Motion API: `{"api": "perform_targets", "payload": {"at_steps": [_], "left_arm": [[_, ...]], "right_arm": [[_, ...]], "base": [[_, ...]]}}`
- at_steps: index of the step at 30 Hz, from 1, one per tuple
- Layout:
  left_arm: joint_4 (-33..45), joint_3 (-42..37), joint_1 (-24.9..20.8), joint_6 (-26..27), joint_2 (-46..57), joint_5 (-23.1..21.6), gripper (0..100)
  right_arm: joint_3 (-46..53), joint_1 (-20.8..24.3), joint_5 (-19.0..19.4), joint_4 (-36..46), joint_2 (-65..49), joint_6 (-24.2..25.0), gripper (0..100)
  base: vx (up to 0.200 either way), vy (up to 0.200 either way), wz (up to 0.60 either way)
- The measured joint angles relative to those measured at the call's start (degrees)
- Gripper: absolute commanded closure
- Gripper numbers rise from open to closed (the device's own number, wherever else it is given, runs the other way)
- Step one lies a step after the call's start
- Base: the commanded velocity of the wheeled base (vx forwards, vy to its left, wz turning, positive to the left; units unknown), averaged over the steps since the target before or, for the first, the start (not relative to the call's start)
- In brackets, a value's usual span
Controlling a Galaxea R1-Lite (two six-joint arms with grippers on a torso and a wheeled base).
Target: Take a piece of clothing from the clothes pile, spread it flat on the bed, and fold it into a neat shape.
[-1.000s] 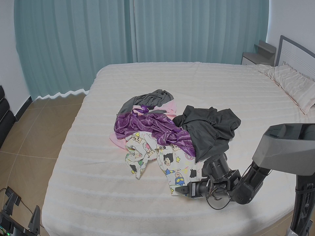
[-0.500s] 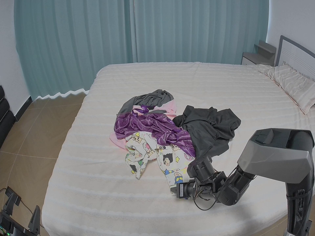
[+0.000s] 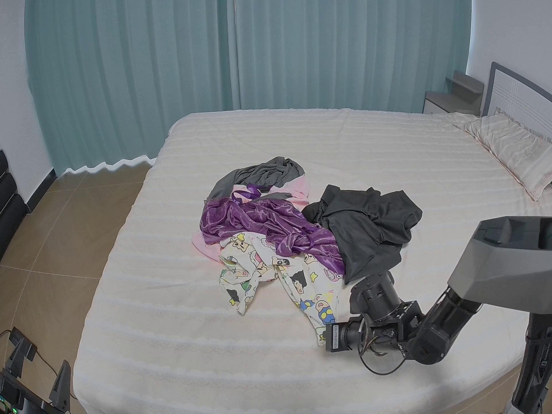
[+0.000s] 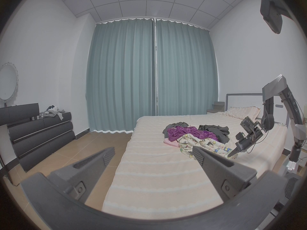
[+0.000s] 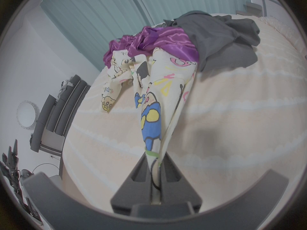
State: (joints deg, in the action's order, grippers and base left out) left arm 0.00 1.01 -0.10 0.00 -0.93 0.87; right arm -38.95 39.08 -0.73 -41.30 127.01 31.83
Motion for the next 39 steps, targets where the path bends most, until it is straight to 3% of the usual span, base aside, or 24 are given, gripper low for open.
{"api": "perform_targets", "payload": {"at_steps": [17,27,30,36,39], "left_arm": [[0.0,0.0,0.0,0.4,0.0,0.1,0],[-1.5,3.0,0.0,0.0,-1.2,-0.3,0],[-2.4,7.1,-0.2,-0.5,-3.7,-2.8,0],[-3.7,14.6,-1.6,0.0,-16.6,-14.9,0],[-4.2,16.3,-2.7,1.5,-23.8,-18.2,0]], "right_arm": [[23.0,-0.3,2.0,-19.7,-24.3,3.0,100],[26.7,-0.7,2.3,-21.5,-38.6,3.0,100],[26.4,-0.7,2.5,-21.5,-40.9,2.9,100],[24.0,-1.0,3.2,-21.5,-44.4,2.9,100],[22.8,-1.2,3.4,-21.5,-45.1,2.9,100]], "base": [[0.0,0.0,0.0],[0.0,0.0,0.0],[0.0,0.0,0.0],[0.0,0.0,0.0],[0.0,0.0,0.0]]}}
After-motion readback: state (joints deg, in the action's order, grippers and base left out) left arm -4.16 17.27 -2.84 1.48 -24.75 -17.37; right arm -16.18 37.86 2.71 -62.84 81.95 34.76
